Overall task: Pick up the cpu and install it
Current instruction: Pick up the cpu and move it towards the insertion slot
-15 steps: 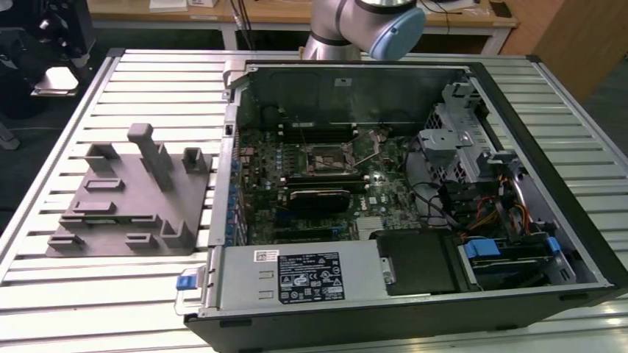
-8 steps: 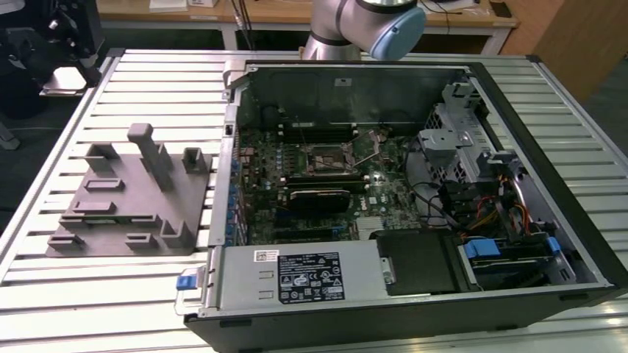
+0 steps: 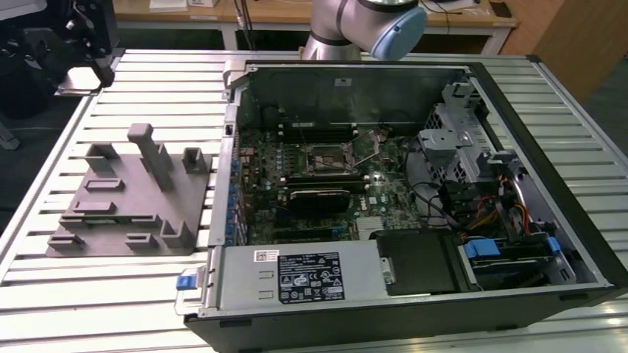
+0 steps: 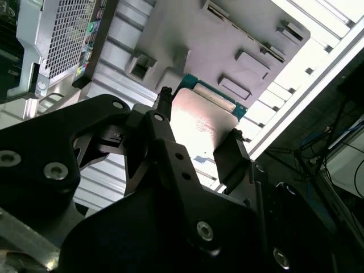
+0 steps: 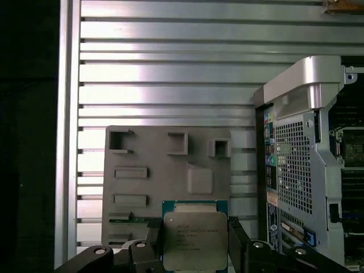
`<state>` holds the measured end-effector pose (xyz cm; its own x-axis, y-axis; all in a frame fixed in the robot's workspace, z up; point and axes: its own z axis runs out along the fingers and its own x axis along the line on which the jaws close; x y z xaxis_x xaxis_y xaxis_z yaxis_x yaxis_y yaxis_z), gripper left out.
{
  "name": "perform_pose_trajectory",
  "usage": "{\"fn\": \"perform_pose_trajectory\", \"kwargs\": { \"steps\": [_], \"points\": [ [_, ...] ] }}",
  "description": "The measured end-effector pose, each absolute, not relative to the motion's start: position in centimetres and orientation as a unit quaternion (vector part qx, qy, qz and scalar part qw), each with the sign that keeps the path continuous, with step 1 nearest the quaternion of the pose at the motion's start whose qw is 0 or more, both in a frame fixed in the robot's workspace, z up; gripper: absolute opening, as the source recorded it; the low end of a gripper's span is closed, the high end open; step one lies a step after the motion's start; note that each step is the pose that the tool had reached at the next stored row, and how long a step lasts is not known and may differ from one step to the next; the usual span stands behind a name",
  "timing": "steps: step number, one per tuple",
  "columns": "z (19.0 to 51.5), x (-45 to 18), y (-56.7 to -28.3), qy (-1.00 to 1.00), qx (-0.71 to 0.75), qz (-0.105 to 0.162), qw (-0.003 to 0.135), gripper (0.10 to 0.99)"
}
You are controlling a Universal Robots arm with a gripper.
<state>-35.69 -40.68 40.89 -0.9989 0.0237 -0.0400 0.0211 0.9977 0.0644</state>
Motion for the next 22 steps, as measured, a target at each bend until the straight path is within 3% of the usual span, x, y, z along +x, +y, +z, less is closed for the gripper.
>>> {"fn": "perform_pose_trajectory", "kwargs": {
  "steps": [22],
  "points": [
    [40.9, -31.5, -40.7, 0.999, 0.011, 0.032, 0.02, 0.541]
  ]
}}
